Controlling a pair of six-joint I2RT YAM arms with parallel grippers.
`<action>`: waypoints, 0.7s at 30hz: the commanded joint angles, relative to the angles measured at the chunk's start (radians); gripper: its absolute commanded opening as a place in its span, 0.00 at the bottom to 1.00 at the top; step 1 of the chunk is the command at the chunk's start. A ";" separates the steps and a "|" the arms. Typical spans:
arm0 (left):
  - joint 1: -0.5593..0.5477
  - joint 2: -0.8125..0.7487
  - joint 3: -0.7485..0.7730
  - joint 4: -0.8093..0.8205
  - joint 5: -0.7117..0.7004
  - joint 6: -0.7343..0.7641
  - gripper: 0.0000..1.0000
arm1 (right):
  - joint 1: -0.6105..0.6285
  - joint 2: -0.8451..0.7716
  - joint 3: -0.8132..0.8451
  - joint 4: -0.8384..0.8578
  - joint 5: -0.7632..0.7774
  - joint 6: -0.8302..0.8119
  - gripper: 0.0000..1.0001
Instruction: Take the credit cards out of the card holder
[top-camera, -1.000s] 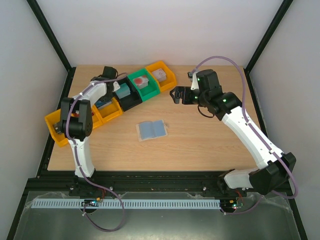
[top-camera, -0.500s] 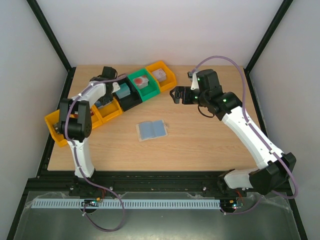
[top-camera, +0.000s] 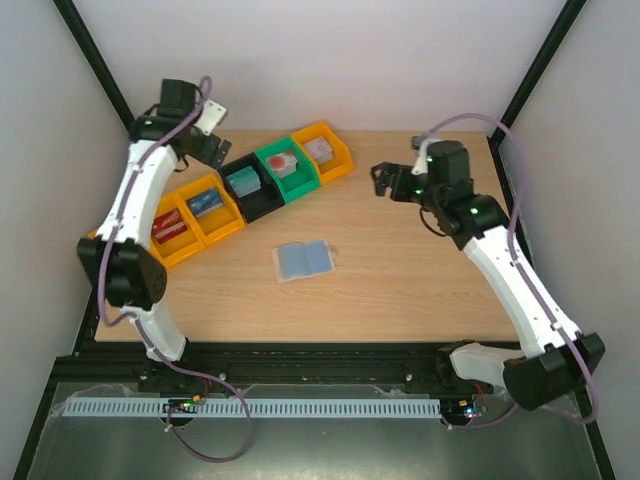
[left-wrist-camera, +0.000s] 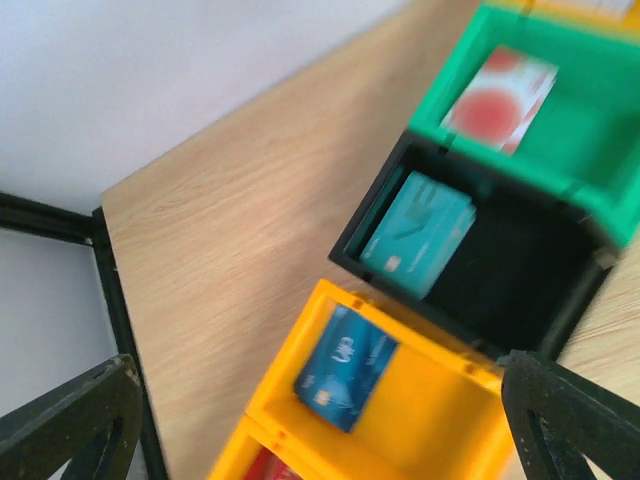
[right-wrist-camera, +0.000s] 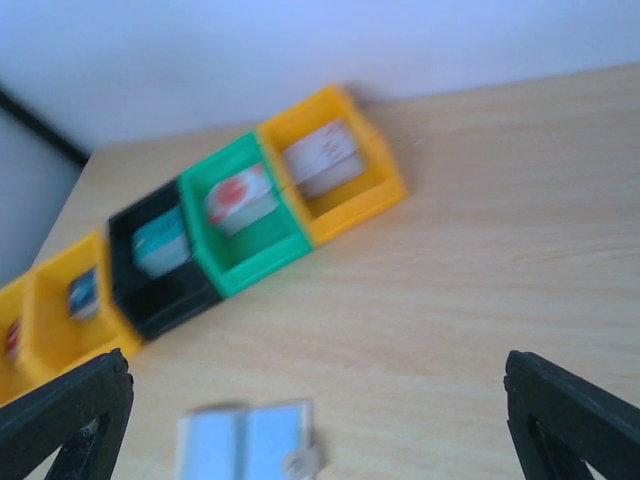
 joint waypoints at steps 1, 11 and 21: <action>0.032 -0.194 0.006 -0.099 0.200 -0.323 0.99 | -0.135 -0.138 -0.126 0.243 0.150 -0.033 0.99; 0.032 -1.004 -1.055 0.892 -0.091 -0.545 0.99 | -0.307 -0.405 -0.924 1.227 0.549 -0.180 0.99; 0.034 -1.171 -1.889 1.824 -0.307 -0.487 0.99 | -0.341 -0.123 -1.312 1.858 0.605 -0.179 0.99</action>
